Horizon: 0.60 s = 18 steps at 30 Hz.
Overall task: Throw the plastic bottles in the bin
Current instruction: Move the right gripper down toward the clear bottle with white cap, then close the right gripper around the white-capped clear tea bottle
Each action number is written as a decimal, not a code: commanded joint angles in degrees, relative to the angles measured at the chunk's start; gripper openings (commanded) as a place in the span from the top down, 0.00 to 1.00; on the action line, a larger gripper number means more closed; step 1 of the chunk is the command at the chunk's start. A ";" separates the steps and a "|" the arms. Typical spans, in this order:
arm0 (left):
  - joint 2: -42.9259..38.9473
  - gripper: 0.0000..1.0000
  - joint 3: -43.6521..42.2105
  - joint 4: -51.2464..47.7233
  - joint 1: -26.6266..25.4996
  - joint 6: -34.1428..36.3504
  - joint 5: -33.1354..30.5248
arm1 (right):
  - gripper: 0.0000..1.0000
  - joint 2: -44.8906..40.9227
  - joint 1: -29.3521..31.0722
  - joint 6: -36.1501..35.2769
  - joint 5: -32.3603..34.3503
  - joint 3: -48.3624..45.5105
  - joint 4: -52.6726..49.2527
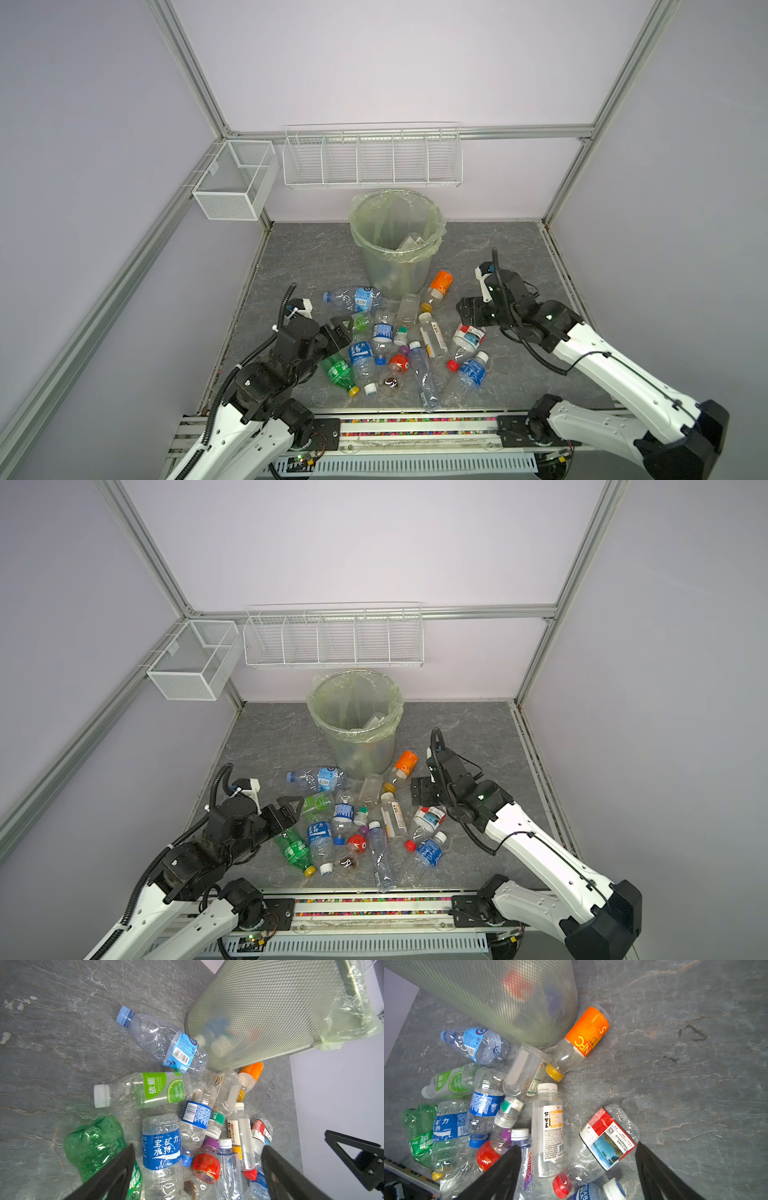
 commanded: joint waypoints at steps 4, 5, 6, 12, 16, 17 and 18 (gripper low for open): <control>0.15 0.06 -0.87 0.62 -0.12 0.22 0.38 | 0.09 6.01 1.81 1.12 -6.88 -1.57 2.19; 0.20 0.06 -0.86 0.61 -0.16 0.21 0.31 | 0.08 7.03 2.32 1.12 -7.11 -1.39 2.33; 0.15 0.06 -0.94 0.59 -0.12 0.26 0.32 | 0.06 8.31 2.86 1.05 -7.23 -1.29 2.62; -0.07 0.06 -1.21 0.59 -0.12 0.17 0.32 | 0.02 15.31 5.04 1.46 -7.07 0.03 4.49; -0.61 0.06 -1.29 0.09 -0.12 0.09 0.18 | 0.13 21.52 6.00 1.77 -6.61 2.02 4.43; -0.88 0.06 -1.30 -0.13 -0.12 0.07 0.01 | 0.14 22.77 6.22 2.05 -6.70 2.22 4.51; -1.22 0.06 -1.29 -0.34 -0.12 0.08 -0.14 | 0.16 23.77 6.53 2.23 -6.79 2.31 4.86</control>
